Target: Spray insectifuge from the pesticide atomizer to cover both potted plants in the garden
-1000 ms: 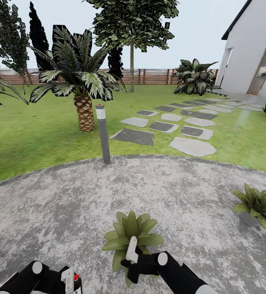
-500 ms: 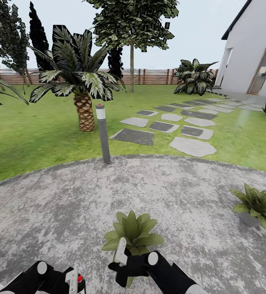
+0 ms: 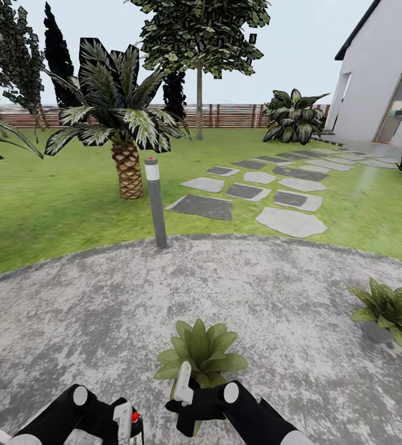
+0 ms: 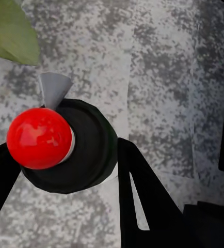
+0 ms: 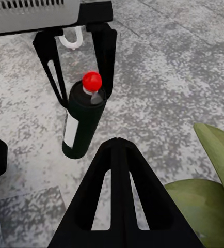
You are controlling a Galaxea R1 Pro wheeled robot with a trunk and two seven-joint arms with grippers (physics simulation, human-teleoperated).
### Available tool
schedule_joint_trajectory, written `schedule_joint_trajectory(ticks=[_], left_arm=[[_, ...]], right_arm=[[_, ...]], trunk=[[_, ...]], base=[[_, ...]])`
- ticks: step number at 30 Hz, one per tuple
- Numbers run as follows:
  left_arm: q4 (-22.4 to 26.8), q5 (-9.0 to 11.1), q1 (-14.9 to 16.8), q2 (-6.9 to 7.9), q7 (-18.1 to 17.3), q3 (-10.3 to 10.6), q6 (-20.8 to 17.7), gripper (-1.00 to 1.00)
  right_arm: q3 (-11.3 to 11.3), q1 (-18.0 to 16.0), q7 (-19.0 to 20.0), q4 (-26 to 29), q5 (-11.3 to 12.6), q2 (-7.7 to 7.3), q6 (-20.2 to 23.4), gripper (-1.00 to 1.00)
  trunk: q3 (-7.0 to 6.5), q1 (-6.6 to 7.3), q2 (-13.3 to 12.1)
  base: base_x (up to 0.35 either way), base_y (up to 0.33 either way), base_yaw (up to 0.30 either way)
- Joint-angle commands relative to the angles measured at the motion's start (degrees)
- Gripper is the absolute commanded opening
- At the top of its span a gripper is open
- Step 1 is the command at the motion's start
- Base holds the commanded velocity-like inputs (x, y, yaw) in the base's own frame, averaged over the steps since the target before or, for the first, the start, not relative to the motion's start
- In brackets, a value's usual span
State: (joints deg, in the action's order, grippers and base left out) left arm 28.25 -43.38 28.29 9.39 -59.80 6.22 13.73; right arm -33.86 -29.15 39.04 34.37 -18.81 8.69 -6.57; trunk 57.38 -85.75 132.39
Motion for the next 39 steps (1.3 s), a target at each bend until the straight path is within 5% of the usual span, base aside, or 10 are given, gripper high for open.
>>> schedule_joint_trajectory(ticks=[1,20,39], left_arm=[[0.69,-0.22,0.01,-0.20,-0.64,0.20,0.34,-1.00],[2.28,-0.48,0.13,-3.71,-4.74,0.22,0.62,-1.00],[3.04,-0.16,1.77,-4.51,-7.95,0.20,0.75,-1.00]], right_arm=[[0.03,-0.03,0.00,-0.02,-0.61,0.01,-0.46,-1.00],[0.20,-0.03,-0.03,-0.01,-0.68,-0.13,-0.46,-1.00],[0.23,-0.03,-0.10,-0.11,-0.71,-0.52,-0.46,-1.00]], trunk=[[0.05,0.01,0.02],[0.05,0.01,0.02],[0.05,0.01,0.02]], base=[[0.000,0.000,0.000],[0.000,0.000,0.000],[0.000,0.000,0.000]])
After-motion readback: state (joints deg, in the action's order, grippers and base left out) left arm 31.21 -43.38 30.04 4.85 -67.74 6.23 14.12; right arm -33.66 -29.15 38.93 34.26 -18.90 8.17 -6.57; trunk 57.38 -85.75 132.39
